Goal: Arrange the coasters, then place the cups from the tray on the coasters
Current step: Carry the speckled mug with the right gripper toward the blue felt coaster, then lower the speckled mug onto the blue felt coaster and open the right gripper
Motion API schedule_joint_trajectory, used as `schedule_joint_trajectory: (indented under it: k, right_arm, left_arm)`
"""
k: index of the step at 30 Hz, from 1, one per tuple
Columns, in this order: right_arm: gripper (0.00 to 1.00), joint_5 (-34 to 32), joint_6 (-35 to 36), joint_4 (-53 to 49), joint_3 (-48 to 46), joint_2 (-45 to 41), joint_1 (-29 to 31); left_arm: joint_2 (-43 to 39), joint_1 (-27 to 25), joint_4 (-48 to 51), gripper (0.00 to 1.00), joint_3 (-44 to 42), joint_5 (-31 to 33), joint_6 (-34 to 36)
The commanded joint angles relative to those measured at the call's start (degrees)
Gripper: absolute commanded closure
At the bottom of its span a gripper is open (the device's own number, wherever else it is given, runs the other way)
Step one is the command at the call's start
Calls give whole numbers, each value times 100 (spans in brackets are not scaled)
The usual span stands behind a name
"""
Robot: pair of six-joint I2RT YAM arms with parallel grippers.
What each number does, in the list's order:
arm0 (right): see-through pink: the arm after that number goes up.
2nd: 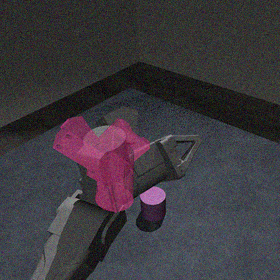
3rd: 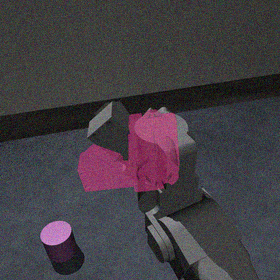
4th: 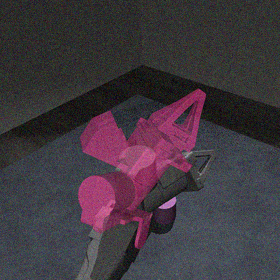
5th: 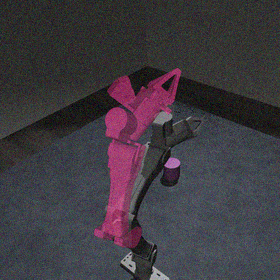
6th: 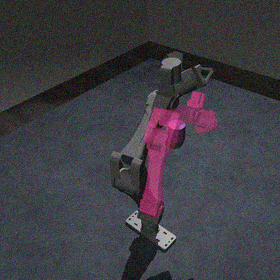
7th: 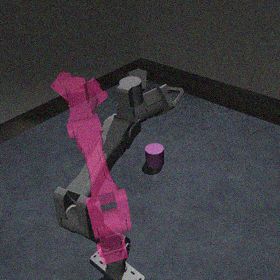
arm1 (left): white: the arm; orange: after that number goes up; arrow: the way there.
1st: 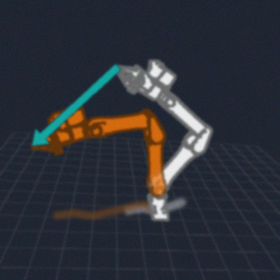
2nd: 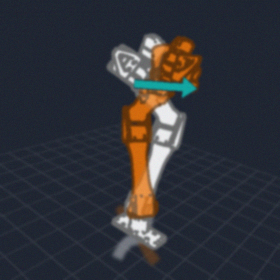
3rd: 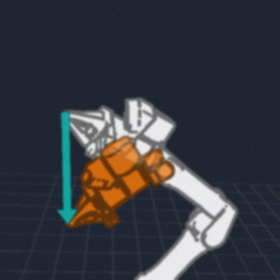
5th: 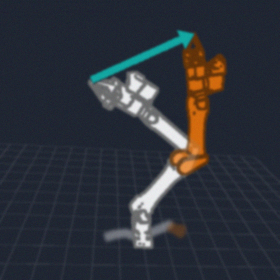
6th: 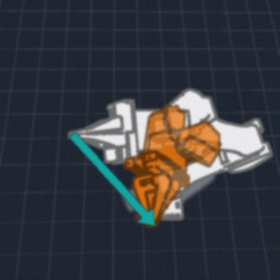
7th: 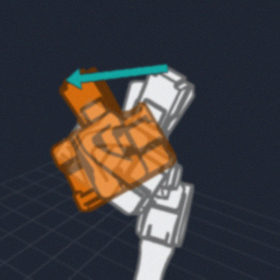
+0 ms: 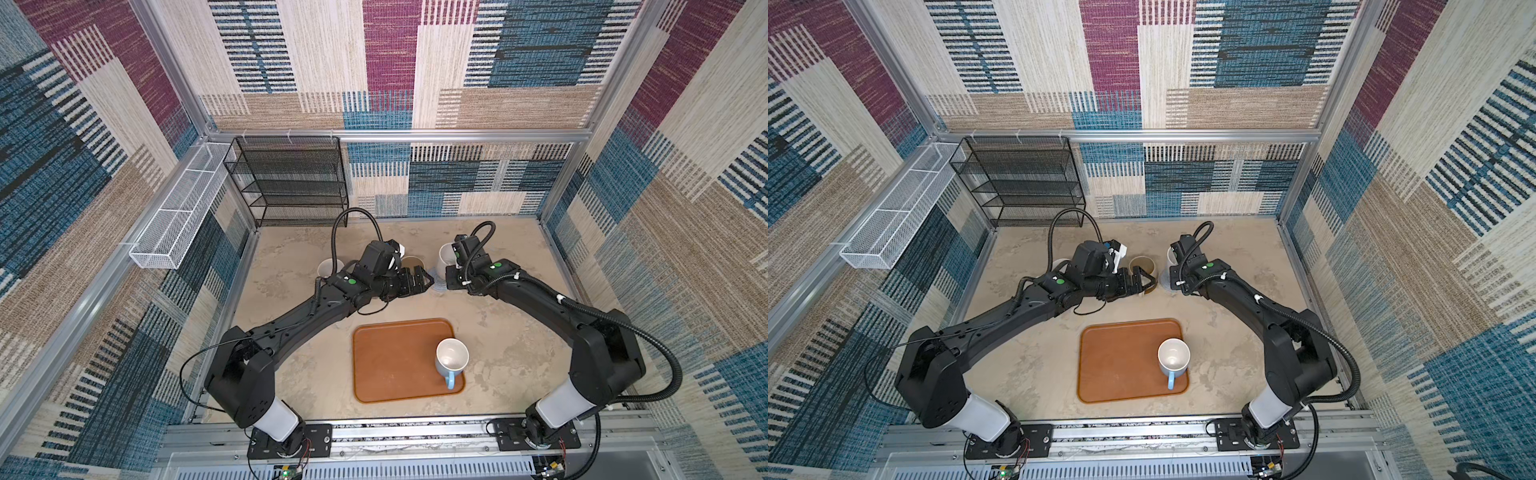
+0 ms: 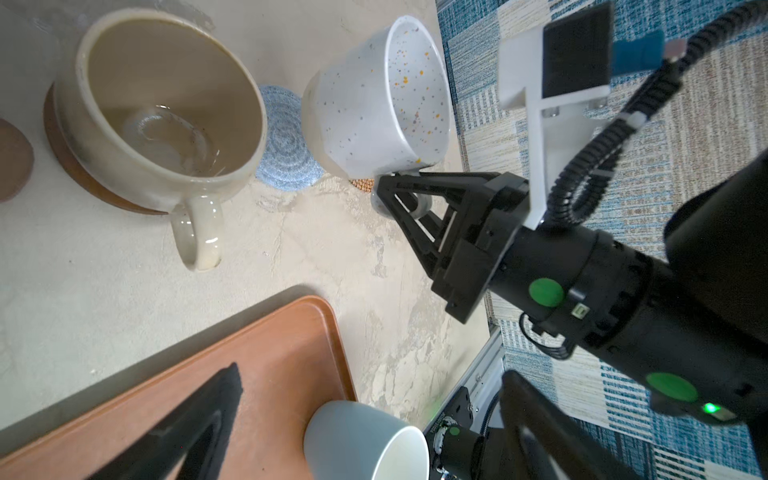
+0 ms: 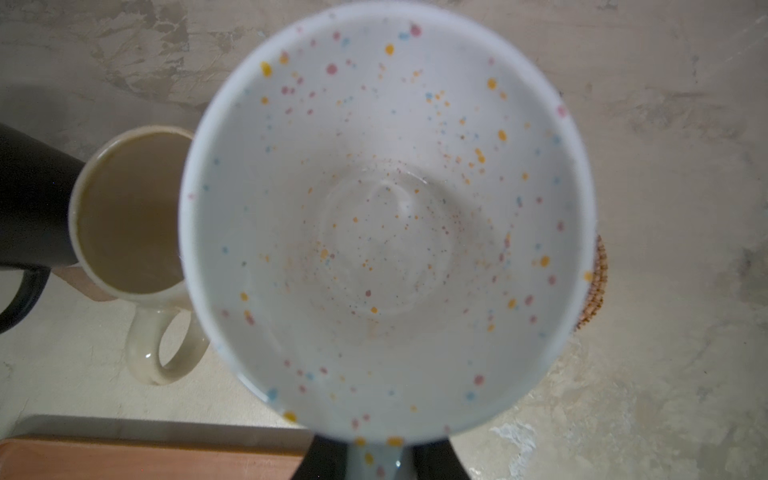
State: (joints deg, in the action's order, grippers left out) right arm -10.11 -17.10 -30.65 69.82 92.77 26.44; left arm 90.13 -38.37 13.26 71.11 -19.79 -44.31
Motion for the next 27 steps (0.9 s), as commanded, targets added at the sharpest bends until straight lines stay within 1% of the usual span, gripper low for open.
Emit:
schedule_joint_trajectory:
  k: [1,9,13,21,27]
  right_arm:
    - [100,-147,-137,431,170,180,2]
    - [100,-120,-300,482,231,647,0]
    - [100,-213,-333,517,246,768,2]
    - [100,-124,-427,521,290,916,2]
    - [100,-255,-472,430,379,1070,2]
  left_arm:
    - [71,25,118,0,152,86,252]
    - [147,58,221,1,189,187,320]
    - [169,66,253,0,151,162,334]
    - [140,75,169,0,32,151,276]
    - [95,75,173,0,0,142,292]
